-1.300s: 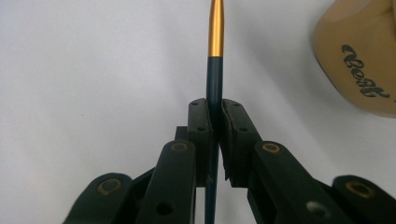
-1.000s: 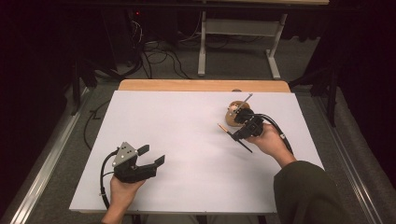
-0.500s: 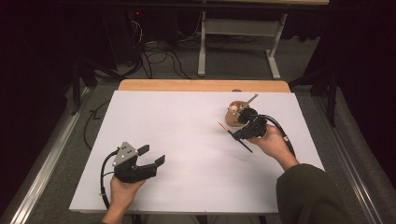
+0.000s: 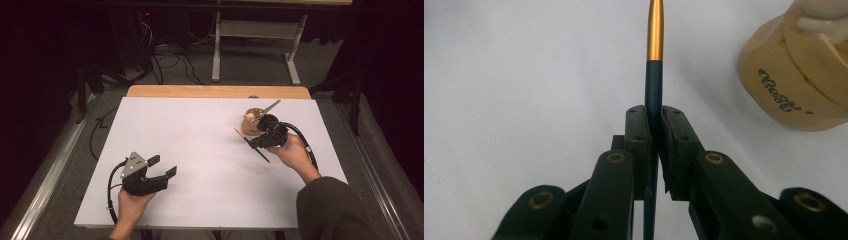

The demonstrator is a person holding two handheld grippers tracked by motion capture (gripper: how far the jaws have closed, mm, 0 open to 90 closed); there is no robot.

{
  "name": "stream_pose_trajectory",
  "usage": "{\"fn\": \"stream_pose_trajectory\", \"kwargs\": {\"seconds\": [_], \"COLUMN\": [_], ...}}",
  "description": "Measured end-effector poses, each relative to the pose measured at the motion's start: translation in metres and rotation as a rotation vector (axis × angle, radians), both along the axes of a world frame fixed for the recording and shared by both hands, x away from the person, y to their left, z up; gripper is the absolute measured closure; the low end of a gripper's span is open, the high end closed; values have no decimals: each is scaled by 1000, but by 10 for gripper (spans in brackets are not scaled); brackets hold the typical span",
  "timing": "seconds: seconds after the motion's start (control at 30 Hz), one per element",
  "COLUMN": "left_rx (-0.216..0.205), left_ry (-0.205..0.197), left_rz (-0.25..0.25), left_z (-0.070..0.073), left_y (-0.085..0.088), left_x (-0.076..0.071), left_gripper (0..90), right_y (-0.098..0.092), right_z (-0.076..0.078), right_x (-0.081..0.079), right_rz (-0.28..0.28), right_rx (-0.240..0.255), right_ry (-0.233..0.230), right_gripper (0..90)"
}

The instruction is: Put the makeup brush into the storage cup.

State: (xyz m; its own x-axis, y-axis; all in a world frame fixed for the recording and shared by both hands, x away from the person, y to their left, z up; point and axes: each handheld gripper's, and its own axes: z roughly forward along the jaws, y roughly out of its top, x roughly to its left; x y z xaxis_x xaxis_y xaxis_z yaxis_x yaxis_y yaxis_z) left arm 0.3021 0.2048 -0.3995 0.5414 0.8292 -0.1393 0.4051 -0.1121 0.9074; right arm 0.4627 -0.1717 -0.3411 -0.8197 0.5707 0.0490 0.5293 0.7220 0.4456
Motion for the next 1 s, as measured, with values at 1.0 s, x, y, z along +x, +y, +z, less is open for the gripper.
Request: {"fn": "stream_pose_trajectory", "kwargs": {"seconds": [1.0], "left_rx": [-2], "left_ry": [-2], "left_rz": [1], "left_z": [0], "left_y": [0], "left_x": [0], "left_gripper": [272], "right_y": [-8], "right_z": [12], "right_x": [-3], "right_rz": [-37], "right_rx": [96], "right_ry": [-45], "right_gripper": [851]}}
